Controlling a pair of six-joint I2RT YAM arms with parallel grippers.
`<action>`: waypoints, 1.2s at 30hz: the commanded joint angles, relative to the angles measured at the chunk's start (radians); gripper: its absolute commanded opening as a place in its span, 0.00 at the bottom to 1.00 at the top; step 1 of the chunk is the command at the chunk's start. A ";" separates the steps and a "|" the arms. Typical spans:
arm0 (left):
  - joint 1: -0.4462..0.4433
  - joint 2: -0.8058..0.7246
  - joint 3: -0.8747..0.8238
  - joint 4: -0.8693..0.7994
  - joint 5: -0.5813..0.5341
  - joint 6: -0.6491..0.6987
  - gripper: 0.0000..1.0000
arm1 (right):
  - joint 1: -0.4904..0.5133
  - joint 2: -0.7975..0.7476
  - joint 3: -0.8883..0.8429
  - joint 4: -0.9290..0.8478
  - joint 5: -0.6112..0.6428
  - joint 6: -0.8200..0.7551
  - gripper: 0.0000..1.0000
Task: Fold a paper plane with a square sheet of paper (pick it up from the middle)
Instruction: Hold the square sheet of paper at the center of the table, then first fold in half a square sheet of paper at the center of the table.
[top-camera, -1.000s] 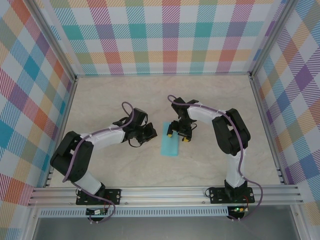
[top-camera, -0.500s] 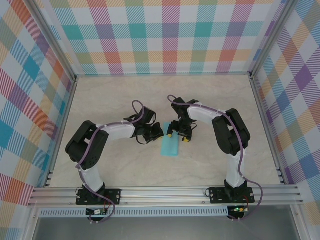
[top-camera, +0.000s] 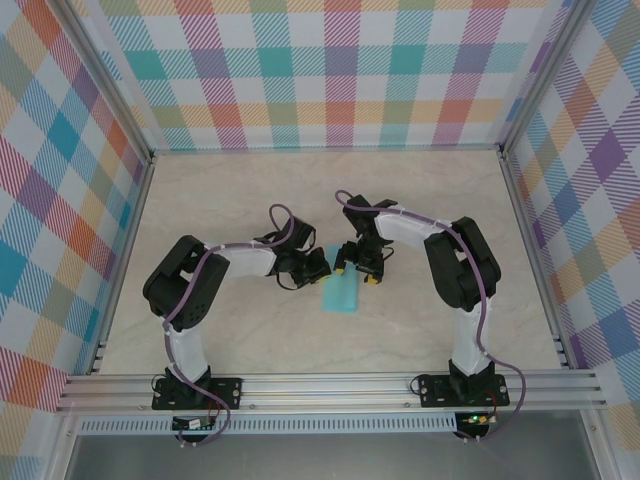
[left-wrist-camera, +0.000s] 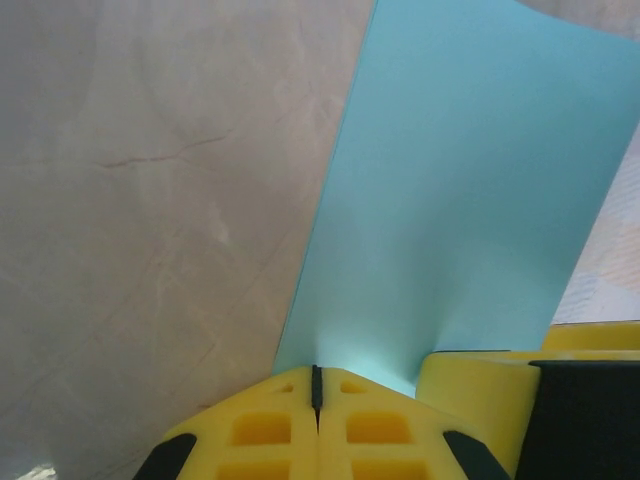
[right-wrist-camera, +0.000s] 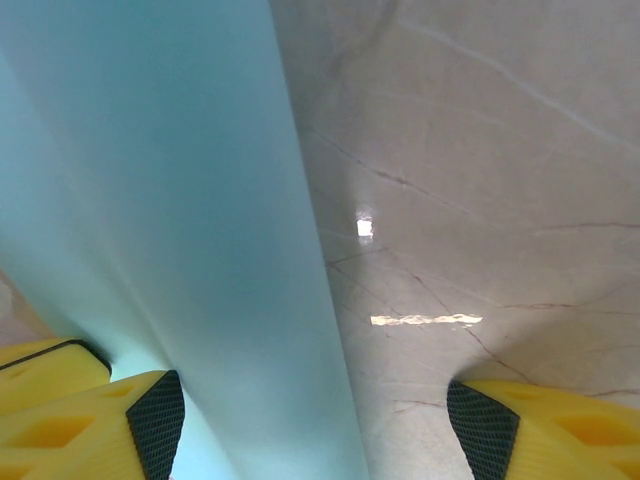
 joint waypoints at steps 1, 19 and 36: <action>-0.021 0.012 0.001 -0.041 -0.023 0.005 0.00 | 0.004 0.120 -0.078 0.066 0.057 -0.025 0.76; -0.025 0.014 -0.020 -0.085 -0.053 0.038 0.00 | -0.060 -0.257 -0.121 0.204 -0.040 -0.057 0.76; -0.027 0.014 -0.018 -0.091 -0.049 0.045 0.00 | -0.084 -0.273 -0.377 0.577 -0.321 0.018 0.11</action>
